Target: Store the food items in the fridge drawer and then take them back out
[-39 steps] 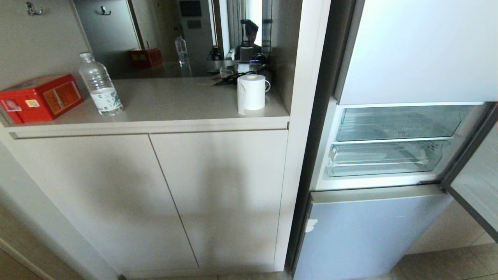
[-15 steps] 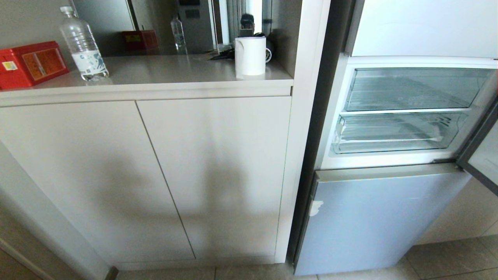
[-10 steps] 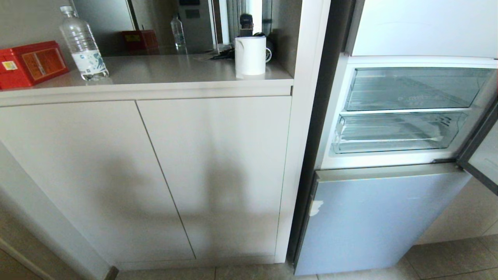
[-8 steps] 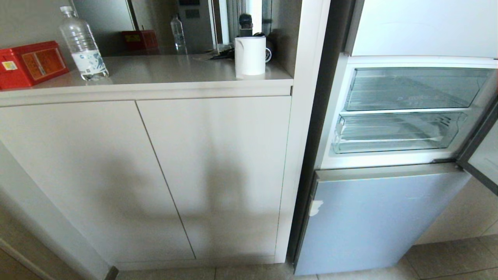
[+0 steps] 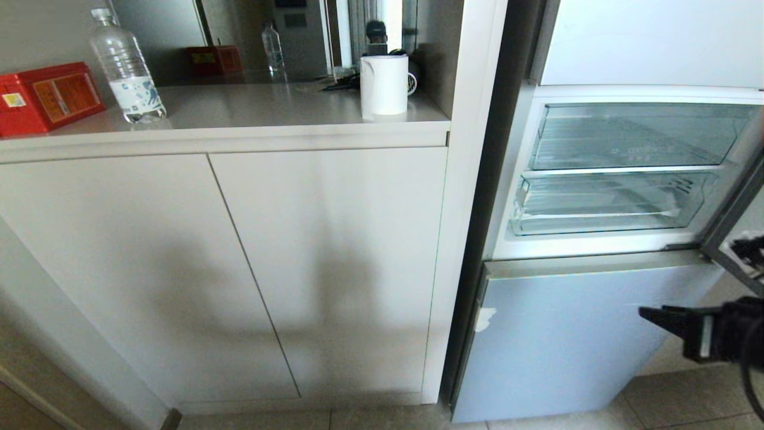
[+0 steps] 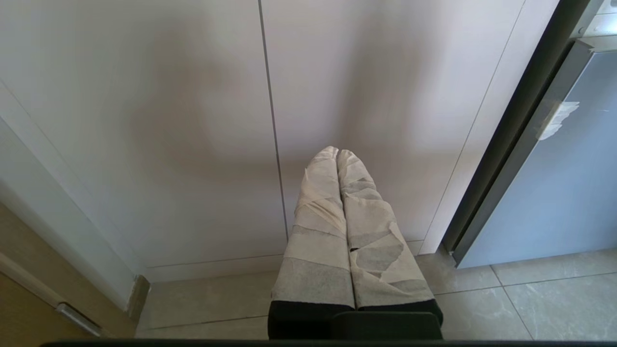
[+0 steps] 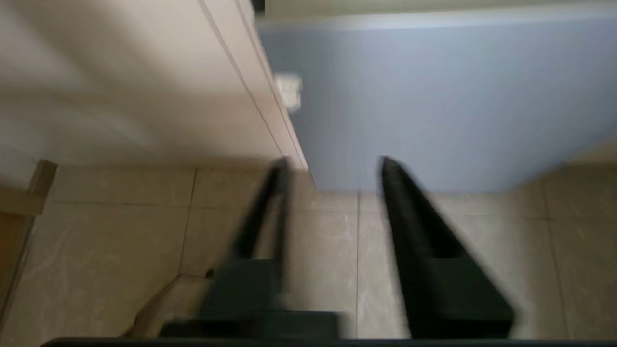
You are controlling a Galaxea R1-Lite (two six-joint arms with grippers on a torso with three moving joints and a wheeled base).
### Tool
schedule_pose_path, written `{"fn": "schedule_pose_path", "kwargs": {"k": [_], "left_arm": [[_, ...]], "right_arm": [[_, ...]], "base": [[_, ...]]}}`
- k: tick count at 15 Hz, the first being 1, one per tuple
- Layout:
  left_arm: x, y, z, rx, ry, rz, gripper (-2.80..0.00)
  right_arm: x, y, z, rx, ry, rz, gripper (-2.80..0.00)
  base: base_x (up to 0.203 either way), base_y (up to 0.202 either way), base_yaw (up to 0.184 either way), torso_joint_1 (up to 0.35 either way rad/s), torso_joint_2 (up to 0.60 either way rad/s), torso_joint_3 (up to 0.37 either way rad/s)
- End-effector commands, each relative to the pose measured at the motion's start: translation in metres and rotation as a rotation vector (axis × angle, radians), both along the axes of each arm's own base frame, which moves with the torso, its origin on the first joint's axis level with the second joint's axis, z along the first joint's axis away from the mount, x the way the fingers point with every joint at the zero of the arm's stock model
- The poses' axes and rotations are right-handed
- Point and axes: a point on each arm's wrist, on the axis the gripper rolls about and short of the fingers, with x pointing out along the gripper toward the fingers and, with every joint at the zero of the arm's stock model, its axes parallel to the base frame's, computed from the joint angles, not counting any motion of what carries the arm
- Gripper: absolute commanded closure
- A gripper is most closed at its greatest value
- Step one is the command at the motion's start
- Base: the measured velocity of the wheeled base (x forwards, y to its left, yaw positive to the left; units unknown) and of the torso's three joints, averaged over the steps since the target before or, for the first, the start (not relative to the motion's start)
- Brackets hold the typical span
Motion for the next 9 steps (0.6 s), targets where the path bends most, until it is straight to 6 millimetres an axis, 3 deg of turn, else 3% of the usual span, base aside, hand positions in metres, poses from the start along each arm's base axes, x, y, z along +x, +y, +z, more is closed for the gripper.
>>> {"fn": "schedule_pose_path", "kwargs": {"k": [1,3,5,9], "left_arm": [[0.000,0.000,0.000,0.000,0.003,0.001,0.00],[0.000,0.000,0.000,0.000,0.002,-0.001,0.00],[0.000,0.000,0.000,0.000,0.000,0.001,0.00],[0.000,0.000,0.000,0.000,0.003,0.001,0.00]], "right_arm": [[0.084,0.001,-0.048,0.006,0.063,0.007,-2.80],[0.125,0.004,-0.059,0.010,-0.088,0.019,-2.80],[0.158,0.006,-0.056,0.012,-0.250,0.024,-2.80],[0.200,0.007,-0.054,0.013,-0.358,0.024,-2.80]], "base": [[0.000,0.000,0.000,0.000,0.00,0.000],[0.000,0.000,0.000,0.000,0.00,0.000],[0.000,0.000,0.000,0.000,0.00,0.000],[0.000,0.000,0.000,0.000,0.00,0.000]]}}
